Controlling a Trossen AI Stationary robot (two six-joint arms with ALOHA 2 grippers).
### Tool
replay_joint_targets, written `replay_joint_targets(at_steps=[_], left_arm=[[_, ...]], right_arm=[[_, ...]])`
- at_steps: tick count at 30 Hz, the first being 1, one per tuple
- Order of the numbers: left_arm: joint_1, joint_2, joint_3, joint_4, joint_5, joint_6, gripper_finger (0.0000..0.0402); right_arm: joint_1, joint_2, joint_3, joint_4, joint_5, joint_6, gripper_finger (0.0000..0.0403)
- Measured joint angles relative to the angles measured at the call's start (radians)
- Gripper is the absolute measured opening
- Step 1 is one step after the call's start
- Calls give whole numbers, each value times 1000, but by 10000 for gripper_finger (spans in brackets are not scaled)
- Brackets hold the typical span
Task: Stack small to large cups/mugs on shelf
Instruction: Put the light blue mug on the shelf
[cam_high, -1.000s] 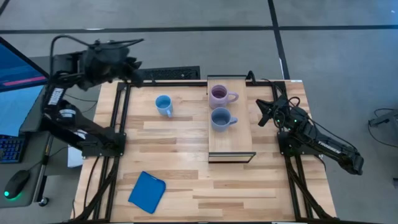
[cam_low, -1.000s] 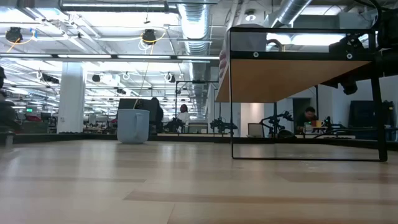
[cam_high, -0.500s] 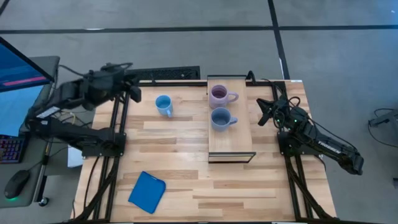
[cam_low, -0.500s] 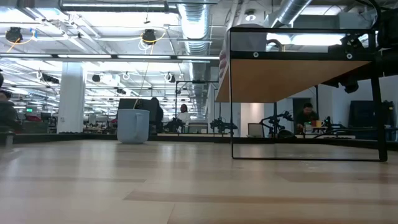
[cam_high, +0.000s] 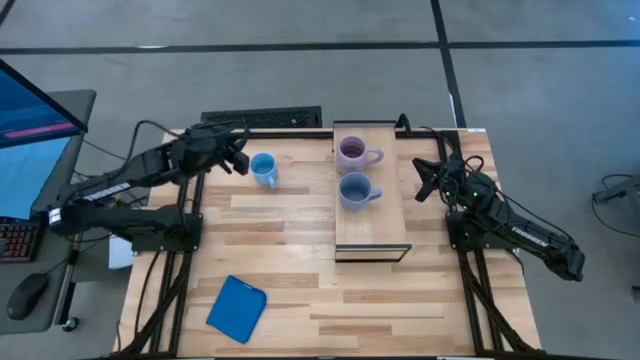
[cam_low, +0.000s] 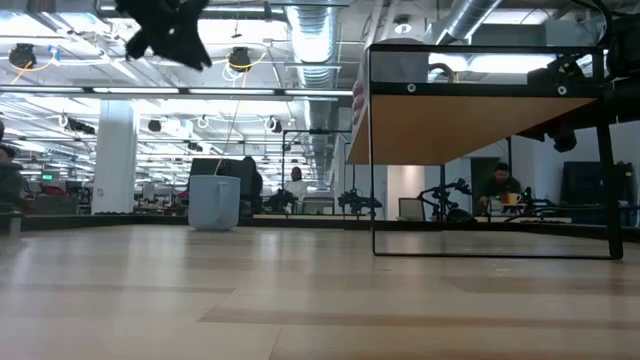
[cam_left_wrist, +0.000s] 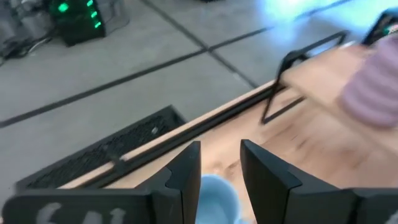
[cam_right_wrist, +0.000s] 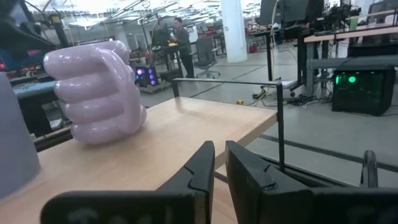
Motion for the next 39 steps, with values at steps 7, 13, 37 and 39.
replay_joint_targets(at_steps=[7,13,37,39], left_arm=[[148,90,-37,40,135,37,104],[259,175,-44,128,305,84,104],[392,370,-44,27,424,105,104],[392,370,-44,15,401,108,104]], right_arm=[[0,0,0,0,0,1,64],[0,0,0,0,-1,1,64],[1,0,0,-2,-12,60,64],[1,0,0,-2,-12,60,64]])
